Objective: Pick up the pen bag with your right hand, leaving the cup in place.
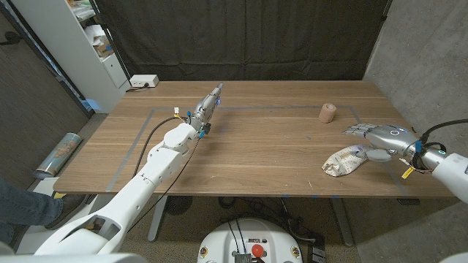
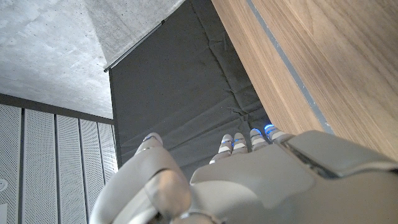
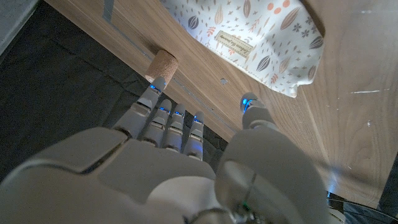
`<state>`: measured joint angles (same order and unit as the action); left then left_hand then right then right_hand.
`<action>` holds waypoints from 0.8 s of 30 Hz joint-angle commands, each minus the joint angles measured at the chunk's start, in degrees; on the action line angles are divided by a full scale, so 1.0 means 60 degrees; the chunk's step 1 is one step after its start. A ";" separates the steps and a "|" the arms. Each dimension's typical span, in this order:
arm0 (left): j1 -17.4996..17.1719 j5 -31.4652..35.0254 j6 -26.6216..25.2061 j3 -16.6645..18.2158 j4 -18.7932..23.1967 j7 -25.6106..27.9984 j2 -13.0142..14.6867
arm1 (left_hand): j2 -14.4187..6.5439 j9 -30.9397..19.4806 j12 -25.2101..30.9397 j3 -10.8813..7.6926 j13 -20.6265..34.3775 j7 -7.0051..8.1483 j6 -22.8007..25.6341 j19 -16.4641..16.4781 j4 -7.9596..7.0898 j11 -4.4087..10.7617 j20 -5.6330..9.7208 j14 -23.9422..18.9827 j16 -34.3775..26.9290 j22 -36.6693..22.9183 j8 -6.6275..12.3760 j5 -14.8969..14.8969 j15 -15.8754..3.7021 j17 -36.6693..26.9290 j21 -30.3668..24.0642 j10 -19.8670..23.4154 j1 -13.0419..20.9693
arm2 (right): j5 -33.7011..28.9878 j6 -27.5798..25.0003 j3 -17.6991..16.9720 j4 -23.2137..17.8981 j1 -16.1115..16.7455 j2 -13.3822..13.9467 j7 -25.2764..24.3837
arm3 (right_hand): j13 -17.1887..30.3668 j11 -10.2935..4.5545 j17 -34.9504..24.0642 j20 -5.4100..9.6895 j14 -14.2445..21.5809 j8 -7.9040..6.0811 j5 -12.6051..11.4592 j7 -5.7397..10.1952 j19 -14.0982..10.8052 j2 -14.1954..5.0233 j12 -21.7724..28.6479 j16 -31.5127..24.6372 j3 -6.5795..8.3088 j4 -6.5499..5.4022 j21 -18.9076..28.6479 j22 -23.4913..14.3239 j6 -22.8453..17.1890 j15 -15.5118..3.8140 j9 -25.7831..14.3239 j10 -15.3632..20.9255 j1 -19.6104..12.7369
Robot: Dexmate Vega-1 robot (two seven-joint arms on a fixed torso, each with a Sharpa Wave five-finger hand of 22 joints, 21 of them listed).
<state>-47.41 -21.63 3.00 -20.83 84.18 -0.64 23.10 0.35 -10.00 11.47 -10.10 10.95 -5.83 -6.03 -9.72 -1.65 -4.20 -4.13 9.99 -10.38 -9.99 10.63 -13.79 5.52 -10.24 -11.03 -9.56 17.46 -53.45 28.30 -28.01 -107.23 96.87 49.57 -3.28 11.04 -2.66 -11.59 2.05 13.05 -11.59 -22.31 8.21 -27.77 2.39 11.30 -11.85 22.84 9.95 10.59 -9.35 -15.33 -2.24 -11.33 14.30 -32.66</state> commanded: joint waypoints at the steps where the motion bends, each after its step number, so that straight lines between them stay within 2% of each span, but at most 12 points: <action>1: -0.0011 -0.0033 0.0018 -0.0007 -0.0104 -0.0026 -0.0049 | -0.0052 -0.0047 0.0081 0.0020 0.0021 0.0023 0.0008 -0.0555 -0.0016 0.0039 -0.0064 0.0556 -0.0060 -0.0052 0.0024 0.0023 -0.0037 -0.0044 -0.0030 -0.0101 0.0016 | -0.0430 0.0038 -0.0045 -0.0039 0.0059 0.0268 0.0238 | 0.0059 -0.0076 -0.0024 -0.0023 -0.0082 -0.0017 -0.0038 0.0149 0.0093 0.0020 -0.0044 0.0031 0.0117 0.0044 -0.0037 -0.0021 -0.0004 -0.0230 -0.0032 -0.0090 -0.0236; 5: 0.0008 -0.0032 0.0003 -0.0008 -0.0130 -0.0044 -0.0052 | -0.0055 -0.0047 0.0079 0.0025 0.0021 0.0026 0.0008 -0.0566 -0.0015 0.0035 -0.0081 0.0560 -0.0059 -0.0052 0.0024 0.0024 -0.0038 -0.0045 -0.0026 -0.0109 0.0014 | -0.0567 0.0031 -0.0047 -0.0091 0.0045 0.0361 0.0386 | 0.0062 -0.0084 -0.0019 -0.0038 -0.0172 -0.0003 -0.0044 0.0181 0.0150 0.0077 -0.0064 0.0072 0.0194 0.0086 -0.0048 -0.0021 0.0061 -0.0202 -0.0030 -0.0187 -0.0458; 10: 0.0025 -0.0030 0.0034 -0.0003 -0.0201 -0.0047 -0.0084 | -0.0057 -0.0047 0.0083 0.0029 0.0021 0.0034 0.0010 -0.0566 -0.0015 0.0045 -0.0085 0.0560 -0.0060 -0.0053 0.0025 0.0025 -0.0036 -0.0045 -0.0028 -0.0100 0.0011 | -0.0698 0.0040 -0.0041 -0.0153 0.0005 0.0471 0.0593 | 0.0065 0.0038 -0.0016 -0.0091 -0.0319 0.0028 -0.0042 0.0206 0.0247 0.0178 -0.0088 0.0124 0.0274 0.0104 -0.0063 -0.0022 0.0184 -0.0113 -0.0027 -0.0339 -0.0718; 14: 0.0042 -0.0017 -0.0023 -0.0010 -0.0191 -0.0058 -0.0073 | -0.0060 -0.0048 0.0080 0.0034 0.0022 0.0045 0.0009 -0.0567 -0.0014 0.0040 -0.0095 0.0561 -0.0061 -0.0053 0.0024 0.0026 -0.0037 -0.0045 -0.0028 -0.0107 0.0009 | -0.0828 0.0050 -0.0024 -0.0141 -0.0026 0.0530 0.0660 | 0.0068 0.0015 -0.0017 -0.0159 -0.0384 0.0049 -0.0033 0.0264 0.0310 0.0265 -0.0099 0.0136 0.0315 0.0096 -0.0065 -0.0025 0.0275 -0.0012 -0.0025 -0.0452 -0.0876; 17: 0.0047 -0.0015 0.0005 0.0004 -0.0188 -0.0060 -0.0076 | -0.0062 -0.0048 0.0082 0.0037 0.0022 0.0043 0.0006 -0.0570 -0.0014 0.0046 -0.0095 0.0562 -0.0061 -0.0053 0.0023 0.0026 -0.0037 -0.0045 -0.0028 -0.0104 0.0007 | -0.0998 0.0007 -0.0024 -0.0125 -0.0006 0.0594 0.0755 | 0.0066 0.0028 -0.0015 -0.0166 -0.0426 0.0064 -0.0024 0.0308 0.0341 0.0329 -0.0115 0.0144 0.0334 0.0092 -0.0063 -0.0026 0.0339 -0.0071 -0.0023 -0.0539 -0.0966; 21: 0.0063 0.0004 -0.0001 -0.0008 -0.0203 -0.0059 -0.0081 | -0.0065 -0.0048 0.0080 0.0041 0.0022 0.0032 0.0005 -0.0569 -0.0014 0.0051 -0.0094 0.0562 -0.0062 -0.0053 0.0023 0.0027 -0.0034 -0.0046 -0.0030 -0.0111 0.0004 | -0.1263 -0.0151 -0.0017 -0.0145 0.0024 0.0637 0.0853 | 0.0063 -0.0008 -0.0020 -0.0255 -0.0758 0.0170 0.0009 0.0209 0.0650 0.0598 -0.0178 0.0204 0.0390 0.0044 -0.0088 -0.0037 0.0833 0.0106 -0.0021 -0.1030 -0.1300; 24: 0.0072 -0.0038 -0.0003 -0.0001 -0.0242 -0.0096 -0.0105 | -0.0067 -0.0048 0.0081 0.0044 0.0022 0.0042 0.0005 -0.0574 -0.0014 0.0054 -0.0098 0.0560 -0.0063 -0.0053 0.0023 0.0028 -0.0033 -0.0046 -0.0028 -0.0108 0.0003 | -0.1337 -0.0195 -0.0007 -0.0186 0.0056 0.0657 0.0886 | 0.0064 -0.0061 -0.0027 -0.0295 -0.0846 0.0189 0.0012 0.0167 0.0722 0.0659 -0.0169 0.0207 0.0397 0.0023 -0.0087 -0.0039 0.0975 0.0194 -0.0023 -0.1123 -0.1365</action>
<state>-47.23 -21.75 3.00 -20.86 83.14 -0.91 22.69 0.36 -10.00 11.47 -9.94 10.95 -5.83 -6.04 -10.06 -1.81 -4.20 -4.45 9.99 -10.38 -9.99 10.63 -13.79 5.52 -10.24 -11.03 -9.56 17.46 -58.67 28.32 -28.15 -108.00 96.94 52.66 0.64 11.34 -2.87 -11.58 0.49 8.34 -10.58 -22.30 9.42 -23.95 6.11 10.41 -10.79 24.92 10.18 10.17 -9.49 -10.09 -1.41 -11.32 7.94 -40.10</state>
